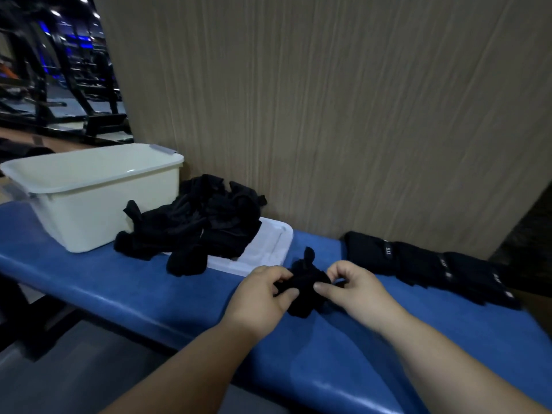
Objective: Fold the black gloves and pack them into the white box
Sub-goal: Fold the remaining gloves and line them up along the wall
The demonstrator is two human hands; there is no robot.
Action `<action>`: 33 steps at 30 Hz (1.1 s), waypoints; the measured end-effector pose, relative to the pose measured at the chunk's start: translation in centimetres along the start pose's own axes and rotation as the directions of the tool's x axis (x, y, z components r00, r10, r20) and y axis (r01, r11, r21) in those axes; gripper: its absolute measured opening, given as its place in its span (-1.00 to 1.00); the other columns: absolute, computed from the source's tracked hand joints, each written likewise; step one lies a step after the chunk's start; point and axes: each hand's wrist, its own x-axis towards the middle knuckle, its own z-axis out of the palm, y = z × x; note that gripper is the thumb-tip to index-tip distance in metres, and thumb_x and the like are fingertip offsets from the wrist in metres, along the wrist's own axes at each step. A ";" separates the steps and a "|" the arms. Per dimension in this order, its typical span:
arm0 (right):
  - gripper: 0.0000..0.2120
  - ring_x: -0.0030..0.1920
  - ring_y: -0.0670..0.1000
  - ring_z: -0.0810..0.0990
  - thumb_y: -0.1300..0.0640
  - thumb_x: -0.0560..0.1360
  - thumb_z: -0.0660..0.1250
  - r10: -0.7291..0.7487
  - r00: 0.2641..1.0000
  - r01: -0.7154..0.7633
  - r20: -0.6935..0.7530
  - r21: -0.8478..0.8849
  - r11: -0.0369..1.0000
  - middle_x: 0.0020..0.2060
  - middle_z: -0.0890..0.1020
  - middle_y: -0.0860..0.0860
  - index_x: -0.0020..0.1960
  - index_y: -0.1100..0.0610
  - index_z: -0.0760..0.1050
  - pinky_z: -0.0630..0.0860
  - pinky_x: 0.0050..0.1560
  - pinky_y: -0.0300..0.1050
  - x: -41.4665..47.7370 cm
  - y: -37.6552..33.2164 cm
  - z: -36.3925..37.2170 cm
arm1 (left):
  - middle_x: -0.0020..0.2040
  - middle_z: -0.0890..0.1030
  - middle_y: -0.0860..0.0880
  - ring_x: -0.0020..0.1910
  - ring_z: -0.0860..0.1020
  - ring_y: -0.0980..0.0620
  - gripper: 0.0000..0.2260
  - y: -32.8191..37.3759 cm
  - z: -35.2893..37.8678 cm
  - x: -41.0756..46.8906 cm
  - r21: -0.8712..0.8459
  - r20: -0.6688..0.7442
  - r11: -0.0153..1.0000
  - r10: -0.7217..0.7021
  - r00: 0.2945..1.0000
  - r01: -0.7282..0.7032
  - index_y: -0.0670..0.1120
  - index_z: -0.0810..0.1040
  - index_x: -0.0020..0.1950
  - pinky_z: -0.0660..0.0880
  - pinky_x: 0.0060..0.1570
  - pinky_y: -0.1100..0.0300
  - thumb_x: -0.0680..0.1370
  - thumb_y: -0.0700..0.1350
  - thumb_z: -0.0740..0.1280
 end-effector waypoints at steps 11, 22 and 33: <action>-0.84 -0.27 -0.04 0.40 0.18 0.48 0.40 -0.022 0.999 0.008 0.043 0.302 0.953 -0.33 0.49 -0.04 -0.21 0.10 0.43 0.37 -0.24 -0.20 -3.8 3.0 -3.9 | -0.16 0.44 0.11 -0.28 0.46 0.21 -0.79 3.1 4.2 -0.3 -0.076 0.033 0.992 0.101 0.994 -0.098 0.08 0.46 -0.24 0.37 -0.22 0.47 0.48 -0.16 0.42; -0.77 -0.29 -0.16 0.48 0.01 0.32 0.39 -0.004 0.977 -0.076 0.214 0.365 0.928 -0.30 0.58 -0.04 -0.10 0.12 0.56 0.37 -0.28 -0.38 -4.8 3.2 -5.7 | -0.35 0.34 0.11 -0.35 0.35 0.20 -0.79 4.5 6.1 -0.2 0.025 0.002 0.972 0.235 0.972 -0.235 0.03 0.37 -0.23 0.28 -0.36 0.37 0.49 -0.21 0.33; -0.69 -0.38 -0.10 0.34 0.17 0.43 0.44 -0.095 0.993 0.097 -0.063 0.024 0.995 -0.42 0.42 -0.15 -0.31 -0.10 0.37 0.33 -0.28 -0.14 -4.6 4.7 -6.0 | -0.42 0.48 0.14 -0.40 0.42 0.18 -0.88 5.7 7.4 -0.4 -0.081 0.129 0.988 0.142 0.981 -0.133 0.01 0.40 -0.14 0.39 -0.31 0.22 0.59 -0.05 0.24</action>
